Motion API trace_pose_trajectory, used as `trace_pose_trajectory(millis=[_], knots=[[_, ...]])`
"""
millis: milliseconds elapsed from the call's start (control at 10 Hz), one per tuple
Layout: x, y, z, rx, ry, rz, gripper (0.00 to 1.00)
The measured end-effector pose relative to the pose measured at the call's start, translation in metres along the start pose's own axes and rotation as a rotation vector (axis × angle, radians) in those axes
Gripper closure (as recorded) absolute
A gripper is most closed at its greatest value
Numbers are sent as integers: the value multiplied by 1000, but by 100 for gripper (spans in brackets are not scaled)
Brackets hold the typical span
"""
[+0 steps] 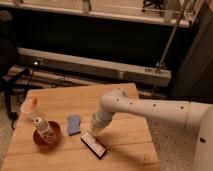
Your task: Push the eraser across the table
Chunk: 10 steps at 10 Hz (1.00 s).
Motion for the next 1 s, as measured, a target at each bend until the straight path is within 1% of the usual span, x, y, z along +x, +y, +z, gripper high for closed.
trace_pose_trajectory(millis=[100, 200, 300, 400, 500, 600, 700, 900, 1000], knots=[[0, 13, -3, -79, -4, -26, 100], [0, 26, -7, -181, -8, -63, 100], [0, 35, -10, -270, -13, -98, 100], [-3, 41, -11, -394, -28, -162, 100], [-6, 39, -9, -470, -42, -207, 100], [-11, 35, -3, -533, -57, -239, 100], [-17, 31, 7, -560, -72, -247, 100], [-26, 23, 27, -583, -88, -251, 100], [-32, 24, 38, -593, -92, -233, 100]])
